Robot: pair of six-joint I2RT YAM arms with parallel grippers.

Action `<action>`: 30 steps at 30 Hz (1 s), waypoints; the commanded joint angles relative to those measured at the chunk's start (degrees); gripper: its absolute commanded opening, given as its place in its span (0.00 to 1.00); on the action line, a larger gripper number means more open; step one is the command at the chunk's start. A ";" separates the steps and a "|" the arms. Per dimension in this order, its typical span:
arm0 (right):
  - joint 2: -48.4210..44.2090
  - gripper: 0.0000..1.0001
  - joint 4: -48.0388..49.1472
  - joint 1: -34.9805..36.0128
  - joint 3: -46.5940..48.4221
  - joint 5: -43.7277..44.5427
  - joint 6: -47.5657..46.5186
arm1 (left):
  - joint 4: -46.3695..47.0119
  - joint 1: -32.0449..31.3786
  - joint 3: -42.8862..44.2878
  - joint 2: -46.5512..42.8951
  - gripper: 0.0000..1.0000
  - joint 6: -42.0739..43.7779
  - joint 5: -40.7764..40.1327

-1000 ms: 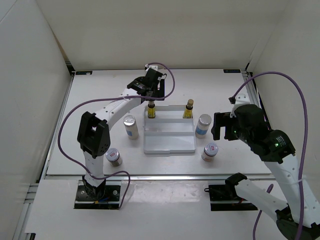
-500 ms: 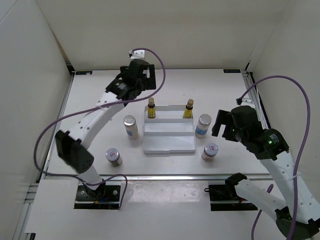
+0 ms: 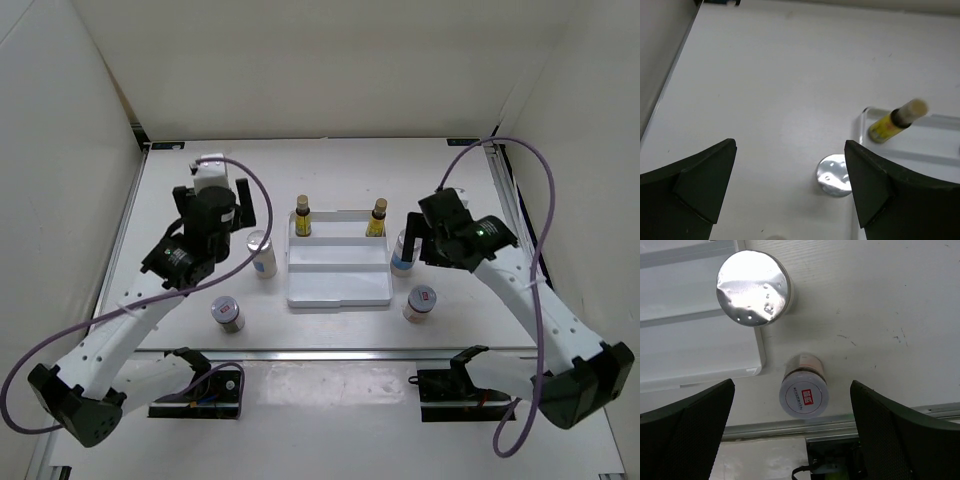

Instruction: Organize the condiment bottles

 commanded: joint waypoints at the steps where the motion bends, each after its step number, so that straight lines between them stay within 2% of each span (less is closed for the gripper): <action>1: 3.63 1.00 3.98 -0.16 1.35 0.10 -1.67 | -0.53 0.84 -7.20 -2.63 1.00 0.87 -3.29; 5: 7.15 1.00 6.35 -0.16 2.49 0.10 -2.90 | 0.87 0.84 -13.01 -4.93 1.00 0.26 -3.83; 17: 17.26 1.00 11.63 -0.69 4.34 1.86 -4.04 | 2.19 -0.65 -13.02 -4.04 1.00 1.57 -0.74; 24: 17.27 0.80 15.76 -0.69 0.83 0.81 -5.71 | 2.19 -0.65 -13.54 -5.19 1.00 1.57 -0.75; 27: 17.80 0.65 16.38 -0.69 0.30 0.27 -6.24 | 2.19 -0.65 -13.54 -4.57 1.00 1.57 -0.75; 28: 17.80 0.57 16.38 -0.69 0.30 0.27 -6.24 | 2.19 -0.65 -13.54 -3.97 1.00 1.57 -0.75; 30: 17.19 0.49 16.38 -0.69 0.30 0.27 -6.24 | 2.19 -0.65 -13.54 -3.96 1.00 1.57 -1.27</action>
